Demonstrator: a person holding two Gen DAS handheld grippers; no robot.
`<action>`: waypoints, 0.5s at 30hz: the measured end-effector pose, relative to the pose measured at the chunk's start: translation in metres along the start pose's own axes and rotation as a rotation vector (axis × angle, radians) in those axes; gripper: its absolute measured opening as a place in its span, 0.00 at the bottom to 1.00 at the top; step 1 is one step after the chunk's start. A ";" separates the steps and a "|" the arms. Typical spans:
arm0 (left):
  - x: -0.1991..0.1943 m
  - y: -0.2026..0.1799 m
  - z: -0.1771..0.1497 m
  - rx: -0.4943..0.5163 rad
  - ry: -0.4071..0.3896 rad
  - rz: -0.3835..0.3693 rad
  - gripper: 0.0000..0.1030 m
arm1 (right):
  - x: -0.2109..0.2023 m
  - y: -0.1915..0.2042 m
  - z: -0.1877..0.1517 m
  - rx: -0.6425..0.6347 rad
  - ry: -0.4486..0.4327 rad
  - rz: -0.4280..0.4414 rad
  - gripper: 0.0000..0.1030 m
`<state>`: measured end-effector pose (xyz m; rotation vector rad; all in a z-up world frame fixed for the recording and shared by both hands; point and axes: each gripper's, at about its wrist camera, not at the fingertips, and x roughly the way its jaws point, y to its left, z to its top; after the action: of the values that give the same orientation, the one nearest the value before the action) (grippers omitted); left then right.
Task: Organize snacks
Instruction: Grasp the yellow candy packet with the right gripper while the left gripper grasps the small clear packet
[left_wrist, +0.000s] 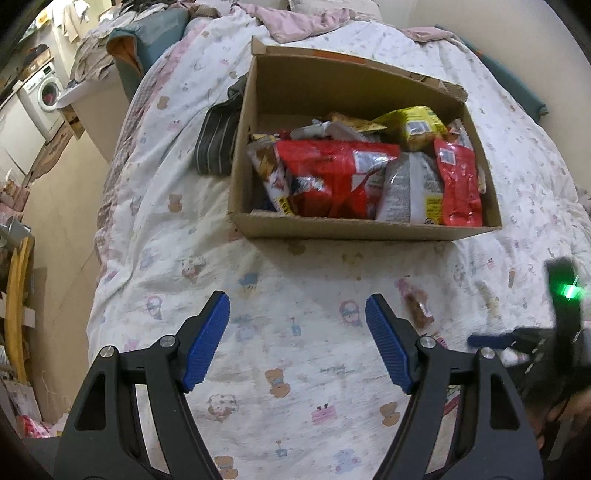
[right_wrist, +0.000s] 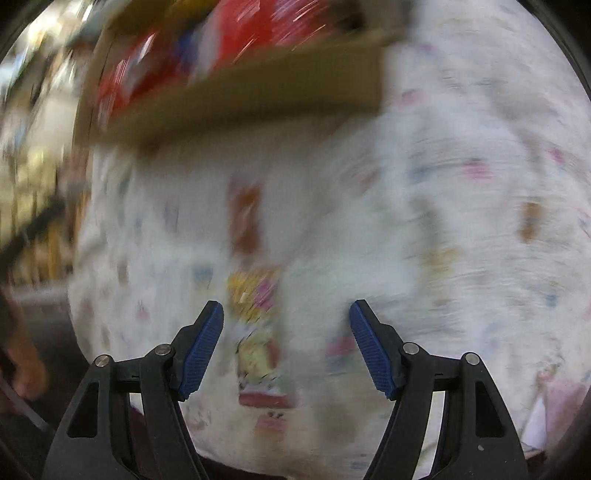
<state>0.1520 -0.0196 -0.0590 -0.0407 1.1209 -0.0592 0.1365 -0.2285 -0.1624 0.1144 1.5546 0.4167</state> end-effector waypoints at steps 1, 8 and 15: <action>0.001 0.001 -0.001 0.000 0.002 0.003 0.71 | 0.010 0.012 -0.003 -0.049 0.027 -0.032 0.72; 0.007 0.002 -0.004 0.007 0.021 0.004 0.71 | 0.027 0.035 -0.006 -0.143 0.025 -0.164 0.68; 0.014 -0.008 -0.002 -0.009 0.054 -0.027 0.71 | 0.019 0.029 -0.016 -0.154 -0.009 -0.182 0.27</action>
<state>0.1559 -0.0289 -0.0721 -0.0629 1.1747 -0.0802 0.1149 -0.1986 -0.1715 -0.1434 1.5037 0.3891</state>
